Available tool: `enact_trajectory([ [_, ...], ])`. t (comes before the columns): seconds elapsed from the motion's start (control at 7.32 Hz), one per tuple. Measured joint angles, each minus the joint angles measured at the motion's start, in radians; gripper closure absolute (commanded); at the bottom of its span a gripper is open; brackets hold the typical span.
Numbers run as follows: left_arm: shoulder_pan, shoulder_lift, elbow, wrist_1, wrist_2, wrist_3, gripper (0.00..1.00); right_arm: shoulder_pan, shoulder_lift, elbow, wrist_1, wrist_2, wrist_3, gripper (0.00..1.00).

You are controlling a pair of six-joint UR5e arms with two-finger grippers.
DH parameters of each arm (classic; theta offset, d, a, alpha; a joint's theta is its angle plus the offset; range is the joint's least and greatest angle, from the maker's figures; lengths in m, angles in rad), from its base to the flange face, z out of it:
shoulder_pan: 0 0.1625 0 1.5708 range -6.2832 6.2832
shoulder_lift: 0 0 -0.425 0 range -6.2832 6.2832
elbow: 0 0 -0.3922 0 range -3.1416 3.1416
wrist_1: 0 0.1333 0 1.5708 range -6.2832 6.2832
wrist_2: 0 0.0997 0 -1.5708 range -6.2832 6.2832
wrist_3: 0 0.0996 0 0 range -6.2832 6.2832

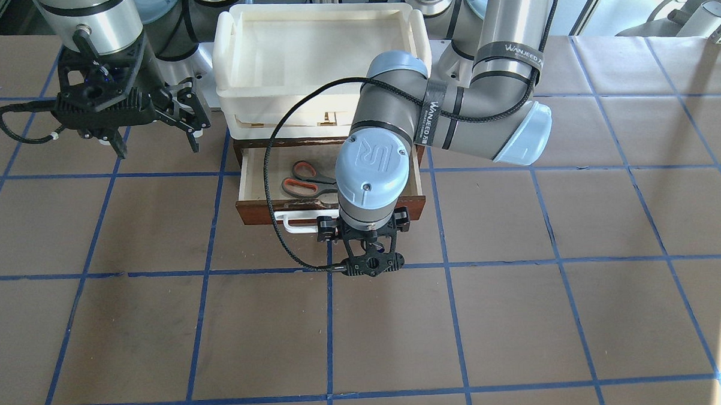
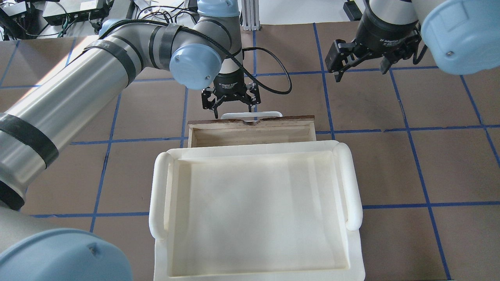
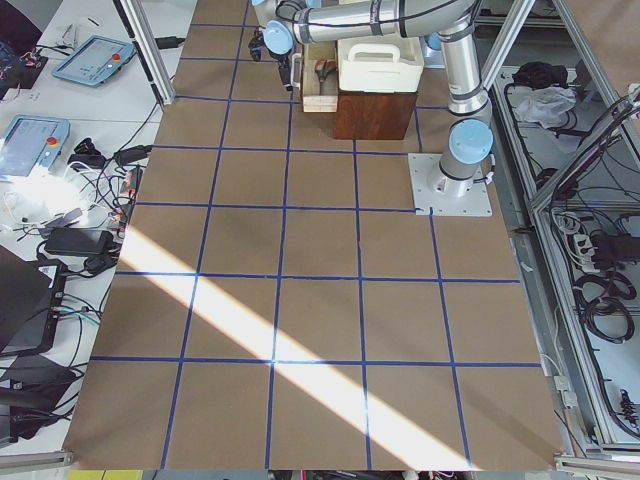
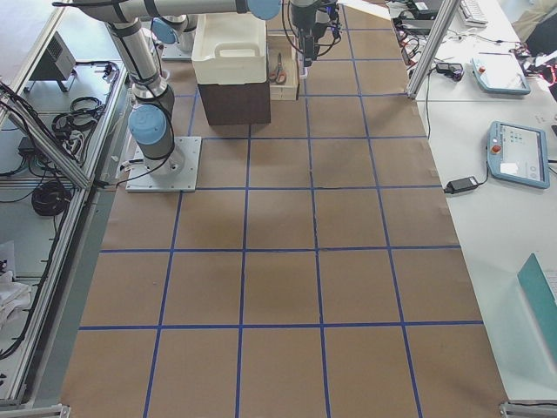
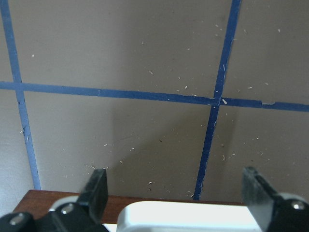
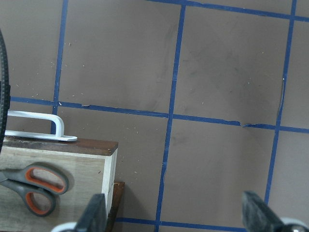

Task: Put scissors in drawer and close it
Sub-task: 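Push the drawer front with the left gripper away from the robot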

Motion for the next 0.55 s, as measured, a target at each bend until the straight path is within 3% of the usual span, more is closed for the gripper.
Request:
enact_trajectory([
  [0.55, -0.001, -0.004, -0.002, 0.001, 0.0, -0.044, 0.0, 0.001, 0.001, 0.0, 0.002, 0.001, 0.001, 0.0],
])
